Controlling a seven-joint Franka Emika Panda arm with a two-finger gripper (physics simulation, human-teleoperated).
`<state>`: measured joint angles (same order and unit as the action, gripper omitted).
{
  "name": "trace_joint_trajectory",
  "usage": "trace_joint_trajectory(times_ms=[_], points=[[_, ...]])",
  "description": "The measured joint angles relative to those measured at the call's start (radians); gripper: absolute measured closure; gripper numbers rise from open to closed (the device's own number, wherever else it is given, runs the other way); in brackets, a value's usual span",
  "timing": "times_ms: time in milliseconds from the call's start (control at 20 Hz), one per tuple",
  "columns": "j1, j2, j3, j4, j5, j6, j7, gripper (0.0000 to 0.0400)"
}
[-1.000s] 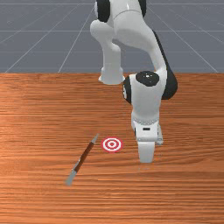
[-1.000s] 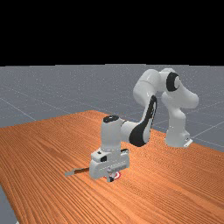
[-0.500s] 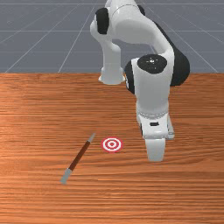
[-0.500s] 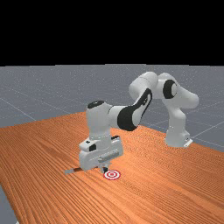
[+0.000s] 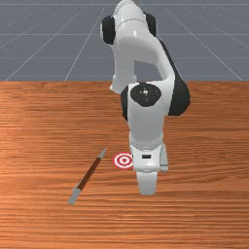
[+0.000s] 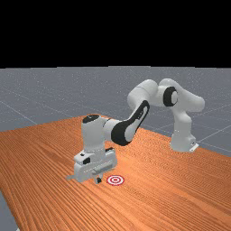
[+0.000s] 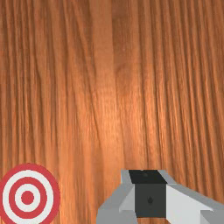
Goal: Pick up the pen and put it to the marker
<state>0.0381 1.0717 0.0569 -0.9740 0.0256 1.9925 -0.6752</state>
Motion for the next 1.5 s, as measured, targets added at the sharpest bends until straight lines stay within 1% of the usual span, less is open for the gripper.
trace_joint_trajectory(times_ms=[200, 250, 300, 350, 450, 600, 800, 850, 950, 1000, 1050, 1100, 1150, 1200, 1400, 1450, 1500], points=[[0.002, 0.098, -0.001, 0.074, -0.001, 0.007, -0.002, 0.04], [0.005, 0.169, -0.001, 0.192, -0.001, -0.058, -0.001, 0.04], [0.012, 0.136, -0.014, 0.111, -0.013, 0.005, 0.01, 0.04], [-0.003, 0.138, 0.003, 0.107, -0.01, 0.004, -0.052, 0.04], [-0.031, 0.135, 0.005, 0.101, -0.016, 0.001, -0.119, 0.04], [-0.091, 0.142, 0.003, 0.117, -0.024, -0.013, -0.224, 0.04], [-0.18, 0.216, -0.009, 0.259, -0.024, -0.085, -0.329, 0.04], [-0.173, 0.206, -0.058, 0.236, -0.051, -0.06, -0.238, 0.04], [-0.193, 0.262, -0.078, 0.338, -0.067, -0.1, -0.252, 0.04], [-0.19, 0.264, -0.09, 0.338, -0.078, -0.096, -0.245, 0.04], [-0.192, 0.266, -0.088, 0.341, -0.076, -0.098, -0.247, 0.04], [-0.229, 0.199, -0.02, 0.203, -0.01, 0.009, -0.307, 0.04], [-0.235, 0.193, -0.019, 0.188, -0.008, 0.034, -0.31, 0.04], [-0.228, 0.27, -0.028, 0.359, -0.016, -0.121, -0.297, 0.04], [-0.214, 0.224, -0.006, 0.273, 0.003, -0.086, -0.282, 0.04], [-0.224, 0.151, 0.005, 0.105, 0.014, 0.07, -0.302, 0.04], [-0.227, 0.124, 0.007, 0.051, 0.016, 0.103, -0.305, 0.04]])
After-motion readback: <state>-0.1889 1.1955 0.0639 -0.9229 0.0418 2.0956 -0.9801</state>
